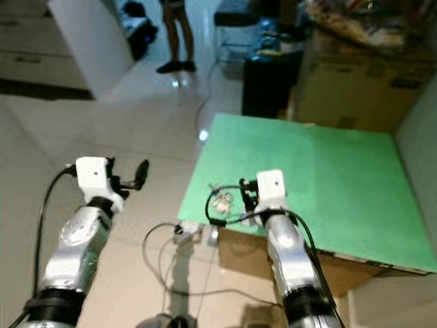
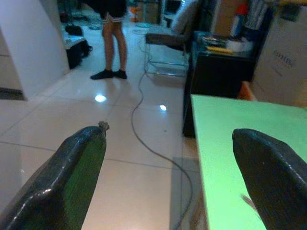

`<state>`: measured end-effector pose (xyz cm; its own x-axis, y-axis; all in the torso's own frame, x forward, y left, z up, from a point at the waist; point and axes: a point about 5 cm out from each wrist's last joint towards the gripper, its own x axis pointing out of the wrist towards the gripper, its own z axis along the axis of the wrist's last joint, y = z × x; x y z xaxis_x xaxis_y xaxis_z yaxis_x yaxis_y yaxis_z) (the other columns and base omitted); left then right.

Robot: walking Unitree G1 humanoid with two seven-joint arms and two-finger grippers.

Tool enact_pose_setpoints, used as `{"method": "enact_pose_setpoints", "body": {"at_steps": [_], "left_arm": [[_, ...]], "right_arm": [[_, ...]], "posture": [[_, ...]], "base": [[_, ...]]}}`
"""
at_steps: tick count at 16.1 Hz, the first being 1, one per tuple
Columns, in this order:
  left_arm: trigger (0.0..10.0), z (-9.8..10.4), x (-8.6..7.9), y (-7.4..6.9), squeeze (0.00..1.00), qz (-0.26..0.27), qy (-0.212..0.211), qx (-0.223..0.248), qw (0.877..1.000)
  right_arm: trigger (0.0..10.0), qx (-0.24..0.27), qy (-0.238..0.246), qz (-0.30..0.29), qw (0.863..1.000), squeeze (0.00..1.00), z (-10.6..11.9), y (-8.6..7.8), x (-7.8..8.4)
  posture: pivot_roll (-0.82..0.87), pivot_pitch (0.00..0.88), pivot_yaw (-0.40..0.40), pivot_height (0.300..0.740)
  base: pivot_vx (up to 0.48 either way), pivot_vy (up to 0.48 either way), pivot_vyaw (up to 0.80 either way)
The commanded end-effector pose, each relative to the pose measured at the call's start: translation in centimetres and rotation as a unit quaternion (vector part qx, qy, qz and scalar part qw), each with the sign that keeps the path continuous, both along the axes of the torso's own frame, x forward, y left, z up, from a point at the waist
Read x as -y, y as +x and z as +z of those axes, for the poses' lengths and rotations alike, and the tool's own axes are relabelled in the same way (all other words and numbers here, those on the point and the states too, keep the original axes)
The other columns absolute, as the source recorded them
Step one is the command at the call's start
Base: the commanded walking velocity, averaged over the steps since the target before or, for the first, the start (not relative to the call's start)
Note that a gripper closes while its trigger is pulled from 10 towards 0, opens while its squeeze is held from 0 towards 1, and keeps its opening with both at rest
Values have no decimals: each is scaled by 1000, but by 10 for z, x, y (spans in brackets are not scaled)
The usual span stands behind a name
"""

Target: Hang keys on a hook

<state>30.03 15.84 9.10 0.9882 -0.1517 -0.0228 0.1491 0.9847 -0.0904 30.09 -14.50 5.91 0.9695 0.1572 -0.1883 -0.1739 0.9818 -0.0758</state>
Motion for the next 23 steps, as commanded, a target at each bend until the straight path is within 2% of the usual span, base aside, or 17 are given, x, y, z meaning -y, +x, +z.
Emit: {"method": "enact_pose_setpoints", "body": {"at_steps": [1,3,6,9,13,15,18,23], "left_arm": [[10000,1,-3,-1,0,0,6,-1,1000],[10000,10,-16,-2,0,1,18,10,1000],[10000,13,-22,-4,0,-2,27,15,1000],[10000,11,-21,-6,0,-44,44,12,998],[10000,5,-23,-2,0,-45,30,-8,999],[10000,-5,-18,-5,0,-56,12,-26,998],[10000,-20,-12,-10,0,-76,28,-53,995],[10000,-21,-14,-9,0,-67,19,-51,996]], "right_arm": [[10000,-7,6,2,1000,0,-3,0,-4],[10000,-36,24,19,999,0,-14,2,-32],[10000,-44,19,18,999,0,-21,-1,-39],[10000,-62,6,0,998,0,-32,-4,-39],[10000,-70,-36,-12,997,0,-39,-8,-29],[10000,-91,-33,-13,995,0,-47,-12,-25],[10000,-120,-13,-8,993,0,-54,-15,-25],[10000,-141,-12,1,990,0,-59,-15,-27]], "posture": [[-172,77,77,740],[-135,104,92,740],[-117,120,99,740],[-120,131,109,740],[-147,143,100,740],[-163,147,86,740],[-172,145,76,740],[-166,131,71,740]], "base": [[0,0,0],[0,0,0],[0,0,0],[0,0,0],[0,0,0],[0,0,0],[0,0,0],[0,0,0]]}}
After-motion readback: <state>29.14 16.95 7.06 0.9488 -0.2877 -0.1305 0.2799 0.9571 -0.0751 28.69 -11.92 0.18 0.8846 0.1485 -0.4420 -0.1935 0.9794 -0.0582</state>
